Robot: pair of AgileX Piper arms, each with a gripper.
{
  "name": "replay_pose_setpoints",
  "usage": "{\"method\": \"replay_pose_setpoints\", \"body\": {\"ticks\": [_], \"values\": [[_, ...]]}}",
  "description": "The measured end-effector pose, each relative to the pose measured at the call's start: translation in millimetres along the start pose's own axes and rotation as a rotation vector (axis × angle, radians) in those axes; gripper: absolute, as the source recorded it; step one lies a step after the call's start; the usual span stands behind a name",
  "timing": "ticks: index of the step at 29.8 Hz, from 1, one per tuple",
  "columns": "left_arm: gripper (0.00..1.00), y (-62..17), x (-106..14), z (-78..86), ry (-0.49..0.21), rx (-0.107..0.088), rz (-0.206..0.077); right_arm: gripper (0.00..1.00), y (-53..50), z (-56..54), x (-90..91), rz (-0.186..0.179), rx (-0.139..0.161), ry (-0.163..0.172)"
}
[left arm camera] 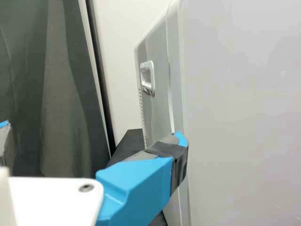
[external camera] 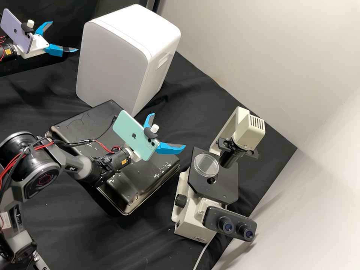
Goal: Place the petri dish on the bench
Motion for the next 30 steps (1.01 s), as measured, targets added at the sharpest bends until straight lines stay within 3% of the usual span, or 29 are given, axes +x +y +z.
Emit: {"method": "replay_pose_setpoints", "body": {"ticks": [12, 17, 19, 21, 25, 28, 30], "values": [[1.0, -0.1, 0.0, 0.7, -0.002, 0.0, 0.0, 1.0, 0.0, 0.0, 0.0, 0.0, 0.0, 0.0], [1.0, -2.1, -1.3, 12.5, -0.042, -0.002, -0.008, 1.0, 0.0, 0.0, 0.0, 0.0, 0.0, 0.0], [1.0, -1.7, -4.7, 21.3, -0.078, 0.003, -0.009, 1.0, 0.0, 0.0, 0.0, 0.0, 0.0, 0.0], [1.0, -0.6, -10.9, 30.2, -0.131, 0.022, -0.005, 1.0, 0.0, 0.0, 0.0, 0.0, 0.0, 0.0], [1.0, -0.6, -29.6, 42.6, -0.267, 0.061, 0.051, 1.0, 0.0, 0.0, 0.0, 0.0, 0.0, 0.0], [1.0, -6.8, -44.5, 47.2, -0.347, 0.065, 0.068, 1.0, 0.0, 0.0, 0.0, 0.0, 0.0, 0.0], [1.0, -9.0, -53.4, 50.9, -0.387, 0.067, 0.057, 1.0, 0.0, 0.0, 0.0, 0.0, 0.0, 0.0]]}}
